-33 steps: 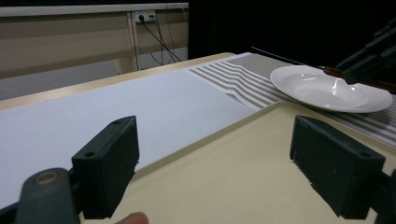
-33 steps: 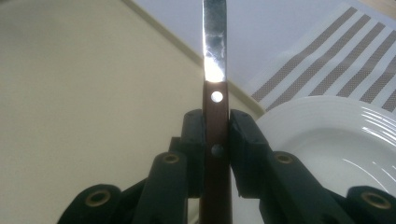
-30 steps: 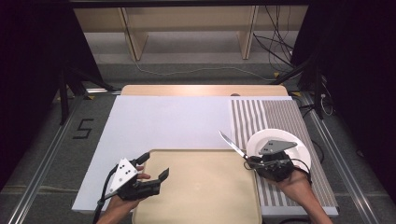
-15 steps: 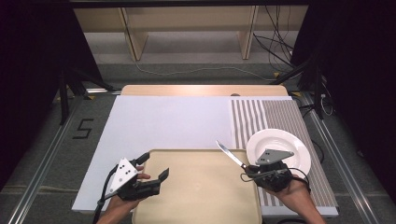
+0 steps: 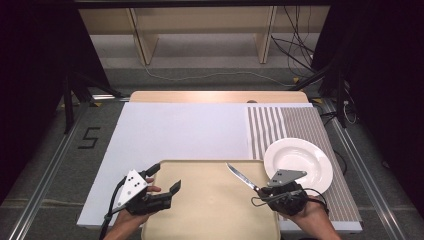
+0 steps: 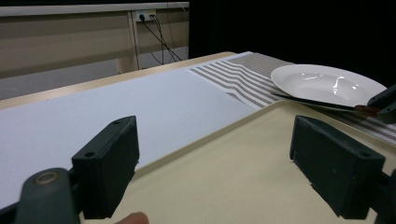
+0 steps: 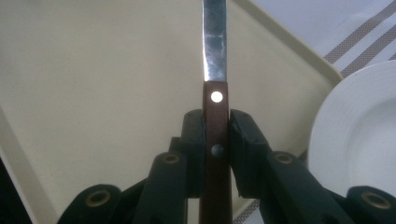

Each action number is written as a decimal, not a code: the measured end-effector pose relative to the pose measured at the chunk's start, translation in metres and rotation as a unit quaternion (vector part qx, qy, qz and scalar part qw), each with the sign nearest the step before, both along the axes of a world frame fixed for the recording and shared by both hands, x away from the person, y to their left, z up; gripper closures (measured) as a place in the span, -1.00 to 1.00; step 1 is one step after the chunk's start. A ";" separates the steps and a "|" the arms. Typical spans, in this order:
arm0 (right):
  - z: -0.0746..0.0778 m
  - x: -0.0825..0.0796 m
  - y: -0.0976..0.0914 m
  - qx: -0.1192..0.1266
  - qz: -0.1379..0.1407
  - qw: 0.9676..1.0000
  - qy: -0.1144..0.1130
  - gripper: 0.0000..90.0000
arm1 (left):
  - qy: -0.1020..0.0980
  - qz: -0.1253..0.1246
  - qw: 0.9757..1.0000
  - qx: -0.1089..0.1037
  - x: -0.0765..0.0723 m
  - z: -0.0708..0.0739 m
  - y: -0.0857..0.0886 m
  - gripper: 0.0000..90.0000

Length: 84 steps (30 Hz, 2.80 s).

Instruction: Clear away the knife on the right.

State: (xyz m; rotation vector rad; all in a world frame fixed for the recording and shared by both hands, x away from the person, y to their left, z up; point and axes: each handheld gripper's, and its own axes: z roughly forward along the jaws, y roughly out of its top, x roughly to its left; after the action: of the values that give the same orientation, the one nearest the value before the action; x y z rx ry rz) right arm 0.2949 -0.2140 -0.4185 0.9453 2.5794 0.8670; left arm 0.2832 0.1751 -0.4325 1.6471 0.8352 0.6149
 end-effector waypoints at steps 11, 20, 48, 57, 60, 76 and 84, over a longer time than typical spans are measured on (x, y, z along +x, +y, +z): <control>-0.010 -0.005 0.007 -0.013 0.010 0.999 0.028 0.72 | 0.000 0.001 1.000 0.000 0.000 0.000 0.000 -0.66; -0.017 -0.006 0.012 -0.024 0.003 0.998 0.053 0.72 | 0.001 0.001 1.000 0.000 0.000 0.000 0.000 -0.66; -0.039 -0.011 0.032 -0.068 0.015 0.990 0.127 0.71 | 0.002 0.001 1.000 0.002 0.000 -0.001 0.000 -0.66; -0.039 -0.011 0.032 -0.056 0.025 0.986 0.155 0.54 | 0.001 0.002 1.000 -0.001 0.000 0.000 0.000 -0.66; -0.033 -0.010 0.030 -0.050 0.029 0.989 0.134 0.26 | 0.001 0.002 1.000 -0.001 0.000 0.000 0.000 -0.66; -0.029 -0.019 0.049 -0.019 0.113 0.993 0.002 0.99 | 0.002 0.002 1.000 0.004 0.000 -0.001 0.001 -0.66; -0.041 -0.017 0.055 -0.059 0.146 0.988 0.010 1.00 | 0.002 0.003 1.000 0.003 0.000 -0.001 0.000 -0.66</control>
State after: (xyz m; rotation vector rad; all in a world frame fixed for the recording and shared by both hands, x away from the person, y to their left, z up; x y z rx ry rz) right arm 0.2775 -0.1590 -0.4591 0.5550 2.7943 0.7657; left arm 0.2832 0.1756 -0.4336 1.6526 0.8416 0.6190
